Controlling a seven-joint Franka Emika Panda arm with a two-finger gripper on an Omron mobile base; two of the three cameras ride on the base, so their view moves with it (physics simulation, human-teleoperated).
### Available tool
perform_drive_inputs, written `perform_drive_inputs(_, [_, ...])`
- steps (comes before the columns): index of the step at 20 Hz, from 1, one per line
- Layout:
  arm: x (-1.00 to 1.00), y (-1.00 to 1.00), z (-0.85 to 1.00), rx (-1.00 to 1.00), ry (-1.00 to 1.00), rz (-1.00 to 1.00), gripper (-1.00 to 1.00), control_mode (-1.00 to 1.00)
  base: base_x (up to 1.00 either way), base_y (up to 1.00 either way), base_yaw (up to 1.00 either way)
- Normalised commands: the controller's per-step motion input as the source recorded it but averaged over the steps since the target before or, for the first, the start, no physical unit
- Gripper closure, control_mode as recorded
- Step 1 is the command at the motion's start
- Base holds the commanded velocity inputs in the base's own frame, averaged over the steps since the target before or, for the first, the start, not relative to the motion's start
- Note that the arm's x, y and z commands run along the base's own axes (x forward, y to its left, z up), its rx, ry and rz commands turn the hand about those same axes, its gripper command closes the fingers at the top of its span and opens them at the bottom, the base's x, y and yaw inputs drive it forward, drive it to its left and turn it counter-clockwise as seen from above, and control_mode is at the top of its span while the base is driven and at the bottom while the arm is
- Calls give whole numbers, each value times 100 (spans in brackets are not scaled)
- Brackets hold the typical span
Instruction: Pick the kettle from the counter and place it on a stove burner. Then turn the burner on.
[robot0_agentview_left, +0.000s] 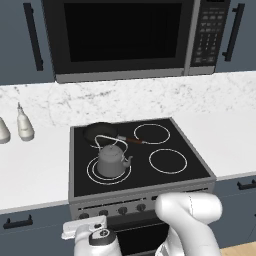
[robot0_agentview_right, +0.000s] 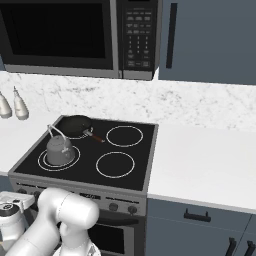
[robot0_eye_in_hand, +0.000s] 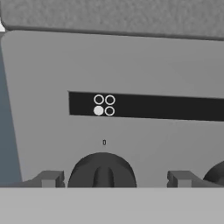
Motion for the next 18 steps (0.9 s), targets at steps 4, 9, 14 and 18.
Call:
perform_drive_inputs(4, [10, 6, -8, 0, 0, 0, -100, -100, 0, 0, 0])
perform_drive_inputs(9, [0, 2, -4, 0, 0, 0, -100, -100, 0, 0, 0])
perform_drive_inputs(14, [0, 0, 0, 0, 0, 0, -100, -100, 0, 0, 0])
perform_drive_inputs(18, [0, 0, 0, 0, 0, 0, 100, -100, 0, 0, 0])
